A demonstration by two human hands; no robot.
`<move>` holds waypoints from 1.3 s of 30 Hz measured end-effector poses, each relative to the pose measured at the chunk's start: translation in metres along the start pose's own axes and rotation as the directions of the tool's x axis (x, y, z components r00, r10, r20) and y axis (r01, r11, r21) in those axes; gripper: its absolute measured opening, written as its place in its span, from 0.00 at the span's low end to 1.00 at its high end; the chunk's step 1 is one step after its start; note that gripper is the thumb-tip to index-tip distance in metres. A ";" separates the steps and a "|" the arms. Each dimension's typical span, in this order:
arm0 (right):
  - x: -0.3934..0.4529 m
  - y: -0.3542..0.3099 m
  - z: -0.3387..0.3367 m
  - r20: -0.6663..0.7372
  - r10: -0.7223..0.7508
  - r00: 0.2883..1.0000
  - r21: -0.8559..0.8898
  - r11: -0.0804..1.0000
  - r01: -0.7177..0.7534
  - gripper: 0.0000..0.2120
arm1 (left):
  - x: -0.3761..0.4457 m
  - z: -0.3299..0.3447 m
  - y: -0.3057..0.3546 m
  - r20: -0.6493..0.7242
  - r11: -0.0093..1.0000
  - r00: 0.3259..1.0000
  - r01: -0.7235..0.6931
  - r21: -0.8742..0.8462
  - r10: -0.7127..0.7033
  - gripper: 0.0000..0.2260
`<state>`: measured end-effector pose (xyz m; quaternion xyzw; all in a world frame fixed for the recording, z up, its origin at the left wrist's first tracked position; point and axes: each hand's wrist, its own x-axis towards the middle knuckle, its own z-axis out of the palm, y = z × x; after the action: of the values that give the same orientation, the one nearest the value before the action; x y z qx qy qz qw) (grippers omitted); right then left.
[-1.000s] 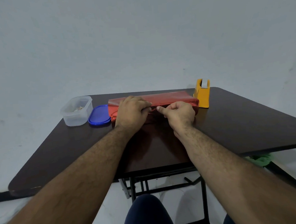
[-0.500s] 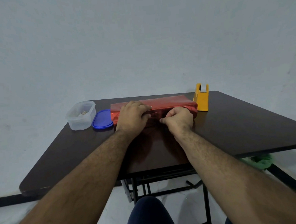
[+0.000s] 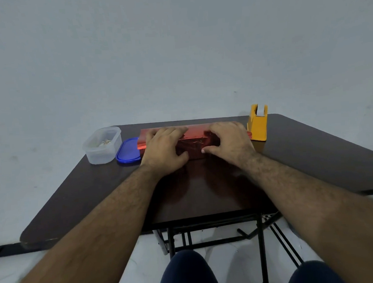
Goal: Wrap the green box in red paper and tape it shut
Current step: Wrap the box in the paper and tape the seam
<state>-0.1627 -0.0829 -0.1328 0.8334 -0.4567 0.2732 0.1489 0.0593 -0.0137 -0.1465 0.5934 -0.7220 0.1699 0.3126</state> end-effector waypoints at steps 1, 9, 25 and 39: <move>0.000 0.000 0.001 -0.006 0.004 1.000 0.024 1.000 -0.004 0.32 | 0.000 0.000 0.002 -0.005 1.000 1.000 -0.003 0.017 0.004 0.31; -0.003 0.022 -0.009 0.019 -0.056 0.998 -0.015 0.998 0.056 0.34 | 0.002 -0.007 0.008 0.070 0.998 0.996 0.055 0.037 -0.057 0.27; 0.034 0.147 -0.032 0.391 0.839 0.379 0.758 -0.059 -0.650 0.22 | 0.042 0.026 0.033 -0.061 0.992 0.992 -0.113 -0.047 0.110 0.11; 0.075 0.145 -0.042 0.540 0.794 0.279 0.495 -0.032 -0.868 0.11 | 0.043 0.040 0.034 -0.130 0.987 0.989 -0.090 -0.136 0.073 0.10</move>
<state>-0.2654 -0.1908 -0.0551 0.3769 -0.7146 0.4211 -0.4124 0.0120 -0.0627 -0.1444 0.5278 -0.7351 0.1676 0.3910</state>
